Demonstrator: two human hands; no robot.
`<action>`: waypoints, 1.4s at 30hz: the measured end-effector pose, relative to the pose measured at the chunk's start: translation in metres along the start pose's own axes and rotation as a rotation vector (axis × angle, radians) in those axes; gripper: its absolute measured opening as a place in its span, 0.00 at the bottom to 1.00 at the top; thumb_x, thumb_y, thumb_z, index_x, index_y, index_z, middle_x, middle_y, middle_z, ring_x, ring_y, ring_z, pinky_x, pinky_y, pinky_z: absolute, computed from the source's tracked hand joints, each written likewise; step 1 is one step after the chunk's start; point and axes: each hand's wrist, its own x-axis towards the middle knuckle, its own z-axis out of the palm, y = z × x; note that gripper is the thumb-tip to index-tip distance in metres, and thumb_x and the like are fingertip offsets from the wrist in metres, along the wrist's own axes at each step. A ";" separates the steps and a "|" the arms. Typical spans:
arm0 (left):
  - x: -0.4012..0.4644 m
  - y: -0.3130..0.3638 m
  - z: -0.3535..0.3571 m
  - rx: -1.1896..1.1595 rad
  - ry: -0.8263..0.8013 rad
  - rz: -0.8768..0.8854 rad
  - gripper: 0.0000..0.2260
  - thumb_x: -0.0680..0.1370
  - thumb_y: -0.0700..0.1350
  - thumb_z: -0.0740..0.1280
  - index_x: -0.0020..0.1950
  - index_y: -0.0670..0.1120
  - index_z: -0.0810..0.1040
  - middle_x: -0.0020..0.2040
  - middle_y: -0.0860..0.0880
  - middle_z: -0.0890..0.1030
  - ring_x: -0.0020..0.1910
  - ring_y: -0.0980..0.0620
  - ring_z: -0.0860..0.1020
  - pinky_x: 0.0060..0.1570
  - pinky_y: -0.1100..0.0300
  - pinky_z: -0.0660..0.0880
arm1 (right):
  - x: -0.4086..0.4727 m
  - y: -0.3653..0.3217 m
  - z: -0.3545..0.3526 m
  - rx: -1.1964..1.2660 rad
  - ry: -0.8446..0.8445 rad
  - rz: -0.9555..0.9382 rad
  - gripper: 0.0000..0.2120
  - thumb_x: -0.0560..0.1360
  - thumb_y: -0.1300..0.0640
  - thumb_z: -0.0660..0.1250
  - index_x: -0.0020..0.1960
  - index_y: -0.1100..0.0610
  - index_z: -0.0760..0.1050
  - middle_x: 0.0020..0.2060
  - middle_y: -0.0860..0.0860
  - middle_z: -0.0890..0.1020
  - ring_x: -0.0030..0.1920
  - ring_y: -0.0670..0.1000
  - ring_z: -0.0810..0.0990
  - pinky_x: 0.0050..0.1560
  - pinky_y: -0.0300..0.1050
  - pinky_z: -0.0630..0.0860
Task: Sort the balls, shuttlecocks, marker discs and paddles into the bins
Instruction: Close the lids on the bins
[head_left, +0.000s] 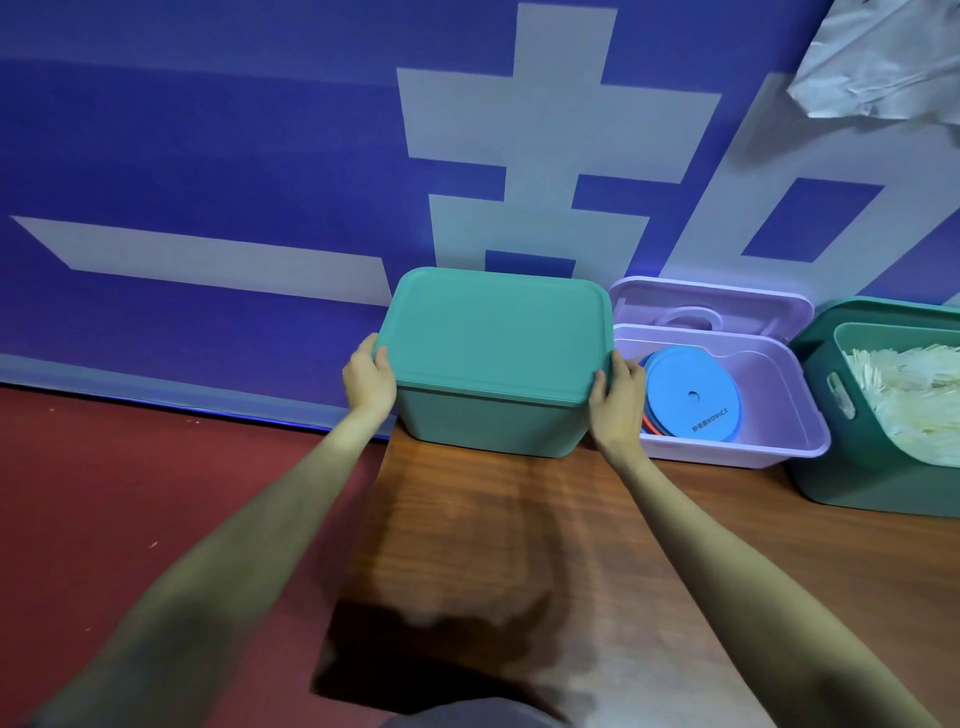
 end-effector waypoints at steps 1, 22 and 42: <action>0.001 0.002 0.000 -0.024 0.014 -0.012 0.15 0.83 0.39 0.57 0.68 0.39 0.73 0.63 0.42 0.78 0.62 0.41 0.75 0.57 0.56 0.69 | 0.001 -0.002 0.000 -0.017 0.016 0.001 0.12 0.78 0.65 0.58 0.60 0.68 0.70 0.53 0.65 0.73 0.56 0.62 0.70 0.57 0.49 0.64; -0.003 -0.007 0.000 0.030 -0.018 0.152 0.12 0.82 0.38 0.56 0.64 0.37 0.71 0.60 0.40 0.76 0.57 0.42 0.75 0.49 0.59 0.67 | 0.003 -0.001 -0.003 0.095 0.012 0.070 0.22 0.75 0.68 0.58 0.69 0.63 0.69 0.61 0.62 0.74 0.61 0.58 0.72 0.63 0.44 0.65; -0.007 -0.009 0.009 -0.528 -0.041 -0.155 0.13 0.84 0.41 0.52 0.66 0.43 0.69 0.59 0.51 0.75 0.53 0.58 0.75 0.49 0.69 0.72 | 0.090 -0.020 0.035 -0.715 -0.305 -0.196 0.28 0.79 0.59 0.51 0.75 0.70 0.48 0.75 0.65 0.52 0.76 0.62 0.49 0.76 0.52 0.46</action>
